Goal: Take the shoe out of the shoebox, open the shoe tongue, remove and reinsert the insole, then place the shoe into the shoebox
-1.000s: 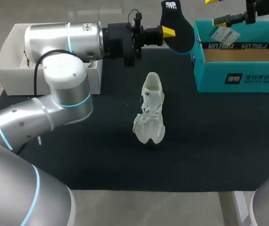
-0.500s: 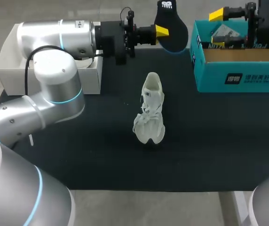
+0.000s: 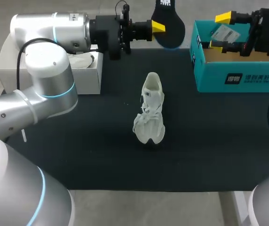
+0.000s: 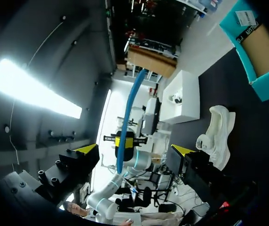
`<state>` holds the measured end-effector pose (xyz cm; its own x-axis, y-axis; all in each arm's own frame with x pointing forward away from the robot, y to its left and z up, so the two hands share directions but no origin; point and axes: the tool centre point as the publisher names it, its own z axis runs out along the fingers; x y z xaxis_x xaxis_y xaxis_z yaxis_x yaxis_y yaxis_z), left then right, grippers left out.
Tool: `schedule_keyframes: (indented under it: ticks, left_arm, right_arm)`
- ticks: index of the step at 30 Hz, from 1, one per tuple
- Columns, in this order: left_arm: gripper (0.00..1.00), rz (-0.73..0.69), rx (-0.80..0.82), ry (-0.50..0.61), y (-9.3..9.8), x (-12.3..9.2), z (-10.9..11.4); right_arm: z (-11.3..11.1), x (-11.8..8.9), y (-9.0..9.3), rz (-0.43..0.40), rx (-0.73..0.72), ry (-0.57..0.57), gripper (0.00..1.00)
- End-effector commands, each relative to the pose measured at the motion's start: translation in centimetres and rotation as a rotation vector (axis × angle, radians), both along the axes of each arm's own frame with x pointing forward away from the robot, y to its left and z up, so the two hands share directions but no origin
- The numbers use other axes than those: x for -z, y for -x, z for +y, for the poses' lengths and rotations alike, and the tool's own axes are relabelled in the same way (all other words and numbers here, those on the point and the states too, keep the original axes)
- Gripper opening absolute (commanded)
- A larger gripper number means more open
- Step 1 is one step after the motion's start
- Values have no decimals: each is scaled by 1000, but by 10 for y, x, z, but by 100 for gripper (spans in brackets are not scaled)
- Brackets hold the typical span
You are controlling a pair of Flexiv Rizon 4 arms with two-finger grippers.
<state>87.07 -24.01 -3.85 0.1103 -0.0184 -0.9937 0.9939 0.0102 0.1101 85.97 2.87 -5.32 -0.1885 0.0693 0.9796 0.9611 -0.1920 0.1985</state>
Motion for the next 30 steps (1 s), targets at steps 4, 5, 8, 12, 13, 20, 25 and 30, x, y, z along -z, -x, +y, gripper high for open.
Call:
schedule_keyframes:
  ticks: [4, 5, 8, 12, 13, 20, 25, 30]
  left_arm:
    - [0, 5, -3, 1, 1, 5, 1]
    - [0, 10, -1, -1, 1, 5, 1]
    - [0, 0, 11, -24, 2, 6, 2]
    - [0, 0, 11, -24, 2, 6, 2]
    - [0, 0, 11, -24, 2, 6, 2]
    - [0, 0, 11, -24, 2, 6, 2]
    - [0, 0, 11, -24, 2, 6, 2]
    - [0, 214, -20, -64, -1, -4, 2]
  right_arm:
    - [5, -1, -6, 47, -41, 64, 100]
    - [5, -1, -6, 47, -41, 64, 100]
    - [5, -1, -6, 47, -41, 64, 100]
    - [5, -1, -6, 47, -41, 64, 100]
    - [5, -1, -6, 47, -41, 64, 100]
    - [5, -1, -6, 47, -41, 64, 100]
    - [5, -1, -6, 47, -41, 64, 100]
    - [5, -1, -6, 47, -41, 64, 100]
